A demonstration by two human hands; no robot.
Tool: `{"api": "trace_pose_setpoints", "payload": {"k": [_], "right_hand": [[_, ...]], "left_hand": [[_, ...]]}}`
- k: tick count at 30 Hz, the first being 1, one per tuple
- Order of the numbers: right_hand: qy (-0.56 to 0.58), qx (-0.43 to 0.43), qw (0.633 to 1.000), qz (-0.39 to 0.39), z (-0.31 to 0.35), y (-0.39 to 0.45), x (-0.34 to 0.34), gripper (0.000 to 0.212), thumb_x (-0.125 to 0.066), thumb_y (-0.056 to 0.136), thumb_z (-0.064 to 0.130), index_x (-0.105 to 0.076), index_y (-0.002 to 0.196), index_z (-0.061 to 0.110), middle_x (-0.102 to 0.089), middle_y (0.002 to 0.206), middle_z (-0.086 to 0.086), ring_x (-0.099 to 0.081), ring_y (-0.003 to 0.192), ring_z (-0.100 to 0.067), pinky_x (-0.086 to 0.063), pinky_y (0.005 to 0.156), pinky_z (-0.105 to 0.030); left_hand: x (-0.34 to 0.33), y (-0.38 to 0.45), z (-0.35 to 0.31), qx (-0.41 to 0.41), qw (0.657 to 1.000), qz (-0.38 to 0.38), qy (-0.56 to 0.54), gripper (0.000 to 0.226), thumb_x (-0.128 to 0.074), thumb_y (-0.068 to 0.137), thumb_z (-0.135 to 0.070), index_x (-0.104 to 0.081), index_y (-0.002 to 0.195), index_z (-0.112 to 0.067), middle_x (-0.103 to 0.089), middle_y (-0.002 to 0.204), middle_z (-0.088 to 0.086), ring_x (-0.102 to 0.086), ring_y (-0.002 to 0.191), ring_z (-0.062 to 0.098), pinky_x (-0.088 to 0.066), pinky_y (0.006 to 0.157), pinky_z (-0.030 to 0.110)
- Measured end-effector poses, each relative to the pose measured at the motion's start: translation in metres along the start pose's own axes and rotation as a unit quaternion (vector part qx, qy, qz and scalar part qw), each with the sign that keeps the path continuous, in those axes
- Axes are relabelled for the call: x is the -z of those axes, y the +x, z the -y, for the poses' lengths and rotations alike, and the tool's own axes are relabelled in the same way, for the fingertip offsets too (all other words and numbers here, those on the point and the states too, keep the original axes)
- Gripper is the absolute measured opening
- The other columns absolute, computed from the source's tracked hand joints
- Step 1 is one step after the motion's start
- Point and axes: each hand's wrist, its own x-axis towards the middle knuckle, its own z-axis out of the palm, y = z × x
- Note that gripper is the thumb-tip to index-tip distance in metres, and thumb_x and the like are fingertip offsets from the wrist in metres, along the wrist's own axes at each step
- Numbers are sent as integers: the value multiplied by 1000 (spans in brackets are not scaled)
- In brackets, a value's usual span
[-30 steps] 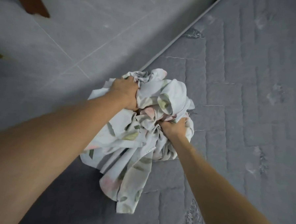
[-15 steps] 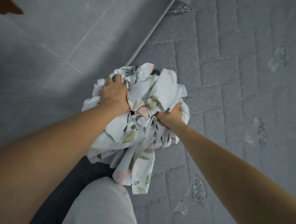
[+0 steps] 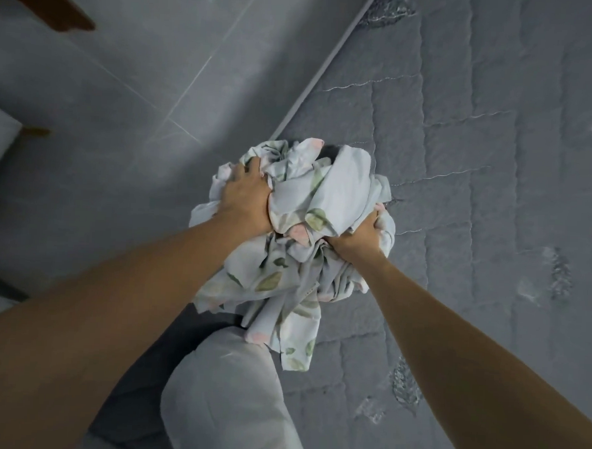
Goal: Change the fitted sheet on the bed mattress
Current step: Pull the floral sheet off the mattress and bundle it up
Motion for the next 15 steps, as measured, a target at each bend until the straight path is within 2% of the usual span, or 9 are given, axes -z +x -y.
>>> {"api": "trace_pose_setpoints", "payload": {"k": [2,4,6,10,11,13,15], "right_hand": [[19,-3,1000,-3,1,0,0,130,-74,61,62,-13,164,10,-33,165,-8,-37,151,-29,-33,119,-32],[19,4,1000,4,3,-3,1,132,-75,61,60,-10,165,11,-28,168,-8,-33,153,-28,-28,119,-30],[24,14,1000,1,3,-3,-1,134,-72,62,66,-8,166,11,-24,170,-8,-29,155,-27,-24,120,-27],[29,1,999,-19,-5,4,-8,137,-55,60,82,-7,167,12,-19,172,-9,-23,158,-29,-18,128,-34],[29,1,999,-16,0,1,-6,134,-56,62,82,-4,167,17,-14,174,-8,-18,160,-28,-16,130,-36],[37,20,999,-22,10,-4,-4,117,-64,75,68,3,162,26,-6,175,-6,-9,161,-25,-10,131,-41],[35,38,998,-41,10,-3,-2,105,-66,87,55,6,158,27,-4,172,-2,-4,160,-19,-3,132,-37]], "left_hand": [[1,2,4,-9,1000,17,7,106,-70,78,-68,-27,162,-18,-28,156,16,-33,141,46,-29,121,58],[1,3,5,-9,999,27,14,105,-71,80,-63,-24,163,-18,-27,157,18,-32,141,46,-27,122,58],[-1,4,8,-20,1000,15,12,102,-73,80,-59,-28,161,-17,-31,152,17,-36,135,46,-34,117,58],[1,4,8,-27,999,23,-6,101,-78,76,-61,-32,157,-20,-33,145,12,-38,128,42,-49,100,53],[2,3,8,-26,999,25,-8,101,-78,76,-61,-31,157,-21,-32,145,12,-37,129,41,-49,99,52],[3,1,8,-29,999,26,-5,104,-80,74,-61,-34,156,-17,-31,147,12,-36,129,40,-49,102,51],[8,2,7,-38,999,34,4,112,-84,68,-66,-37,154,-12,-30,147,12,-36,130,40,-50,104,51]]}}
